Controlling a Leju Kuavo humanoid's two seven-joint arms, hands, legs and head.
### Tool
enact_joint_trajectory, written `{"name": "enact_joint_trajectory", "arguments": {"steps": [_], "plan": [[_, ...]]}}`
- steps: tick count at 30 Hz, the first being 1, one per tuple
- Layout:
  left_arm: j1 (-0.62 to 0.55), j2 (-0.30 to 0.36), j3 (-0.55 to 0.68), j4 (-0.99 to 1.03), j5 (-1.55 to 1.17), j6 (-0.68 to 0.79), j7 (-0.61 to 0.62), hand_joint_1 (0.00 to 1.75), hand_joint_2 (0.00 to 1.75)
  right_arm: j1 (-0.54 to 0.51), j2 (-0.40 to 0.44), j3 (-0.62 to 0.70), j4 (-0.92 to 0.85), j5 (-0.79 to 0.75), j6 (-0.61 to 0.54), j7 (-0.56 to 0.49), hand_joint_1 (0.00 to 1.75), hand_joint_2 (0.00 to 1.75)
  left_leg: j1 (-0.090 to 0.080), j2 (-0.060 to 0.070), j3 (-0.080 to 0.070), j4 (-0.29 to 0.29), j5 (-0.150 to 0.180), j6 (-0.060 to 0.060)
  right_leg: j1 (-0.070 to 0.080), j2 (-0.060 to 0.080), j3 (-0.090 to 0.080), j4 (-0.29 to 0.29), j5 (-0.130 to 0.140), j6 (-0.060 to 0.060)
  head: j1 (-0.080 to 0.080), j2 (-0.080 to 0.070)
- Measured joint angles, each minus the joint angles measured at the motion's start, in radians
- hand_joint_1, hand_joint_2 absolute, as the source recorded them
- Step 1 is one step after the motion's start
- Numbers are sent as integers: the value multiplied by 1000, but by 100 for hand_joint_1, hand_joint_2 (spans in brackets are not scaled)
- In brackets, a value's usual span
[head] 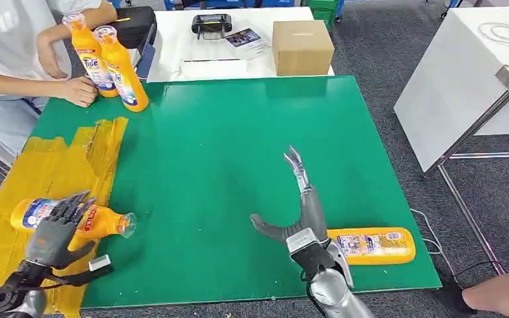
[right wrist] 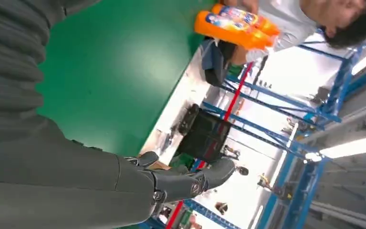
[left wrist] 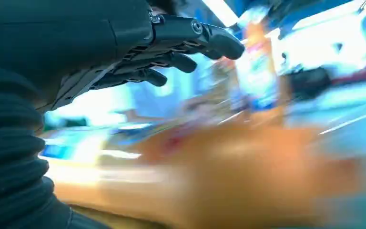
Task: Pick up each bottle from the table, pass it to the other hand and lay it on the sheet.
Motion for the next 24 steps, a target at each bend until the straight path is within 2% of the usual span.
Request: {"name": "enact_joint_trajectory", "arguments": {"steps": [8, 24], "plan": [[65, -90, 25, -168, 297, -1, -39, 0, 175, 42, -11, -16, -27, 29, -5, -3, 0, 175, 0, 1, -2, 0, -1, 0, -1, 0, -2, -1, 0, 0, -1, 0], [102, -146, -33, -332, 532, -7, -42, 0, 175, 132, -43, -61, -98, 115, -18, 9, 0, 175, 0, 1, -1, 0, -1, 0, 0, 0, -2, -1, 0, 0, -1, 0]]}}
